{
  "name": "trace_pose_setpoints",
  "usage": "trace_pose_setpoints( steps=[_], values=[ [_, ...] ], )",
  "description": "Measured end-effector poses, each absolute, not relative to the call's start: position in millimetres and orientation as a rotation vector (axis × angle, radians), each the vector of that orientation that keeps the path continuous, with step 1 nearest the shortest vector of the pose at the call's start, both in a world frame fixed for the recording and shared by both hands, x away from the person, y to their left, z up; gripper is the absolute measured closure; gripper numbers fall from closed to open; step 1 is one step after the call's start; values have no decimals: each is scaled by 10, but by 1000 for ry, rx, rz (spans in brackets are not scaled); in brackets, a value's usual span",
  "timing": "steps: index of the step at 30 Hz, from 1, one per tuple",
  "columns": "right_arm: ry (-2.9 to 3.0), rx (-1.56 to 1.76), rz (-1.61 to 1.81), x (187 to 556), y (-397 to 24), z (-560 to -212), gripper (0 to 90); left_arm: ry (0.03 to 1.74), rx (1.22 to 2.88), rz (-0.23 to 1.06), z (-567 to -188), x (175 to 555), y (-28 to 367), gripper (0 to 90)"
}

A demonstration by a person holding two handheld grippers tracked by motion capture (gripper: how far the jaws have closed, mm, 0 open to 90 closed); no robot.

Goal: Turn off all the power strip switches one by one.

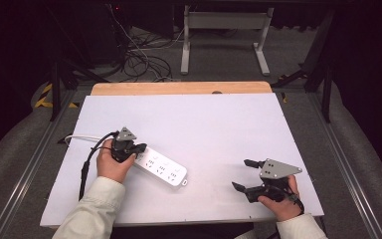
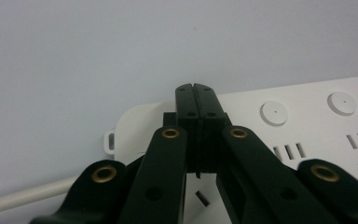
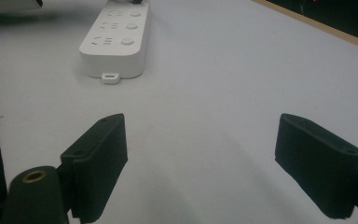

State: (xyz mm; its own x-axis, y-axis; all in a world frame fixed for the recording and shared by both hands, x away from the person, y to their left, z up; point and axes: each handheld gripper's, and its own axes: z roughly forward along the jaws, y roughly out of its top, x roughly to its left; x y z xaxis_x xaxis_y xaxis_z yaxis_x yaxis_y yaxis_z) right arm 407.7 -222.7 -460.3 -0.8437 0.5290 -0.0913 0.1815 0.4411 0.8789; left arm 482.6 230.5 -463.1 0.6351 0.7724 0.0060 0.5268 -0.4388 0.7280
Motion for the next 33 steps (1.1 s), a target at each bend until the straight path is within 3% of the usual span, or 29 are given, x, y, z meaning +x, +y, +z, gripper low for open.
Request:
trace_pose_setpoints(
  steps=[14, 23, 27, 33],
  values=[
    [2347, 603, 1364, 4073, -2224, -4604, 175, 1018, 2130, 415, -4641, 4809, 2283, 900],
    [2343, 610, 1366, 4064, -2226, -4599, 175, 1011, 2138, 472, -4610, 4785, 2261, 900],
    [2343, 613, 1367, 4080, -2244, -4604, 175, 986, 2018, 500, -4436, 4701, 2345, 896],
    [2337, 614, 1367, 4079, -2247, -4603, 175, 924, 1985, 564, -4286, 4524, 2342, 615]
  ],
)
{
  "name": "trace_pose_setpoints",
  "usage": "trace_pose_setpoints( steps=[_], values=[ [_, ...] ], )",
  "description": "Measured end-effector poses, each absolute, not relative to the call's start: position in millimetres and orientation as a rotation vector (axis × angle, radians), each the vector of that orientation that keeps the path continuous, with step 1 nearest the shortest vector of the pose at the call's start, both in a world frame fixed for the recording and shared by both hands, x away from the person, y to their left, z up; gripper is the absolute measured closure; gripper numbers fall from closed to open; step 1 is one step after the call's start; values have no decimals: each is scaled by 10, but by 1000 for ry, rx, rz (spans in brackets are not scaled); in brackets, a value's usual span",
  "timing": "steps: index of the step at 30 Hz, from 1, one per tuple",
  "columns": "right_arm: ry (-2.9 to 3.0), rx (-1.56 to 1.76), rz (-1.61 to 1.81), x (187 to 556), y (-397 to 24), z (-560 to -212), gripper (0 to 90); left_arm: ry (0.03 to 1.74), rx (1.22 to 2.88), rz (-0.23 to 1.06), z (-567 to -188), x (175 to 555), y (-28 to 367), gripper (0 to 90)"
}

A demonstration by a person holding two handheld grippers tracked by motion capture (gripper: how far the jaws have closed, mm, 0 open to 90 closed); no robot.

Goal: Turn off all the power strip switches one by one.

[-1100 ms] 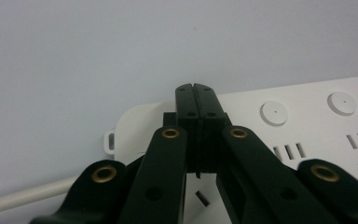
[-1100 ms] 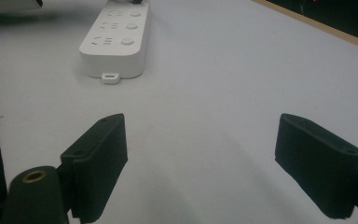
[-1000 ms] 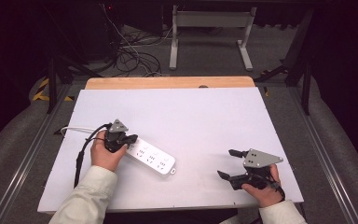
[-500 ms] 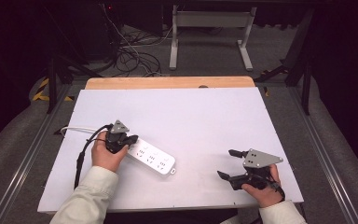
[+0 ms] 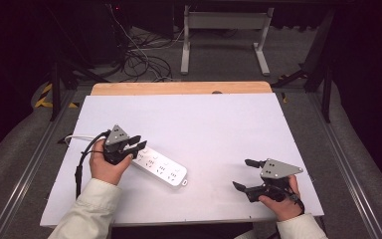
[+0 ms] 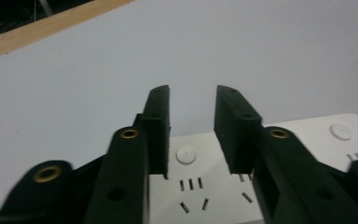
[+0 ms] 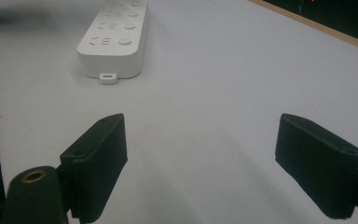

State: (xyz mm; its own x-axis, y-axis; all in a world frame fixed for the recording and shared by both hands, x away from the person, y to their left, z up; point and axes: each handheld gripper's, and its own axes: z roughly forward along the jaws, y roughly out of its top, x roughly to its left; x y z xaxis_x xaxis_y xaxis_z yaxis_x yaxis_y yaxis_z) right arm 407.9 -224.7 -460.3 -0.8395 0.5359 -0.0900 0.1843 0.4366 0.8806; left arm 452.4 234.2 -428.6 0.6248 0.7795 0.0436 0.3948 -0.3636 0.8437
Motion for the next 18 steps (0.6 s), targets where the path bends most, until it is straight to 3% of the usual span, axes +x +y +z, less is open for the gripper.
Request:
trace_pose_setpoints(
  steps=[9, 18],
  values=[
    [2325, 622, 1378, 4071, -2260, -4592, 171, 845, 1871, 597, -4135, 4278, 2526, 298],
    [2322, 626, 1383, 4070, -2269, -4589, 164, 803, 1821, 587, -4279, 3949, 2856, 226]
  ],
)
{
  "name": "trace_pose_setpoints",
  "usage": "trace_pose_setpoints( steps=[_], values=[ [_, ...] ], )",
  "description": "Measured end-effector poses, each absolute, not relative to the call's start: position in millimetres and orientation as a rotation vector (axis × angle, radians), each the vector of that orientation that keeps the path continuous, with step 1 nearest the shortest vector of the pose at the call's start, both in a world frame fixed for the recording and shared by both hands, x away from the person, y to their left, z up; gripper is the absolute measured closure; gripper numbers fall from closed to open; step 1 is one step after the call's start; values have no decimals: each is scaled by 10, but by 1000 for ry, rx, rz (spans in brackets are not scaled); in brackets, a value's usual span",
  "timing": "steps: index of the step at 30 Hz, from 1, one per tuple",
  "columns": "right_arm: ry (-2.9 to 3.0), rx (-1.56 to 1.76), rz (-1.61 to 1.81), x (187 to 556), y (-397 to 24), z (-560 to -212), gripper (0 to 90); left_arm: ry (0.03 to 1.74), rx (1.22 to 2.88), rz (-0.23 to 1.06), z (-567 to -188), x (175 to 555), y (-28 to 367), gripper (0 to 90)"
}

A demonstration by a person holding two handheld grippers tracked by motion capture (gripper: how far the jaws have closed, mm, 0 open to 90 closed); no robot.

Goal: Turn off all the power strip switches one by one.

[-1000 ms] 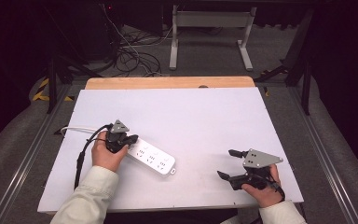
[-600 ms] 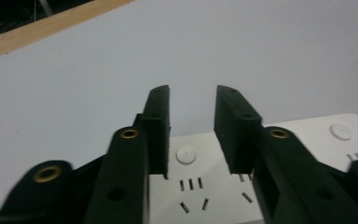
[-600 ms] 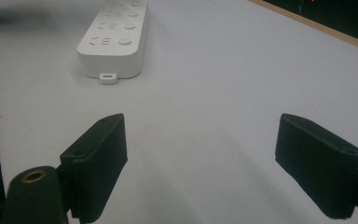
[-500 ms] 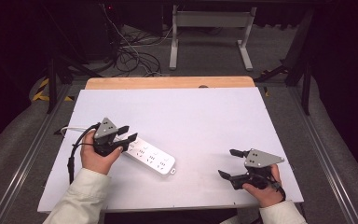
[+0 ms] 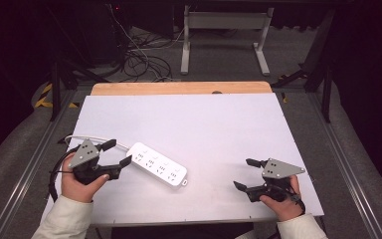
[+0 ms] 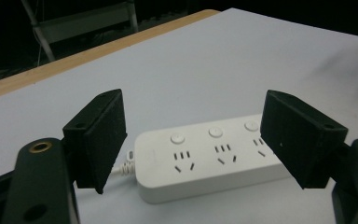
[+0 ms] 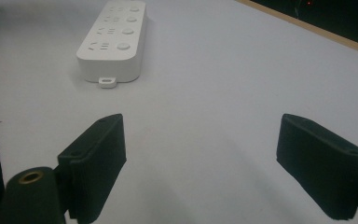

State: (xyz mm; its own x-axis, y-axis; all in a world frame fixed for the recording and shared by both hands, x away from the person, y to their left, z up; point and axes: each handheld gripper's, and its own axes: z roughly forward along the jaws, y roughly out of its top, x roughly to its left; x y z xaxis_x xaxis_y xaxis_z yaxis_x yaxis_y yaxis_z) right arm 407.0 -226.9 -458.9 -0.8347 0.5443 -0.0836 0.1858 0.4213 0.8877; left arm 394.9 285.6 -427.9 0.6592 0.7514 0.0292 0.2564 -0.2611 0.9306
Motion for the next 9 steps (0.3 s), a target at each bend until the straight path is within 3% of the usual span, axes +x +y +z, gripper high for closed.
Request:
trace_pose_setpoints(
  steps=[9],
  values=[
    [2313, 631, 1384, 4071, -2272, -4585, 163, 855, 1792, 611, -4582, 3706, 3129, 197]
  ],
)
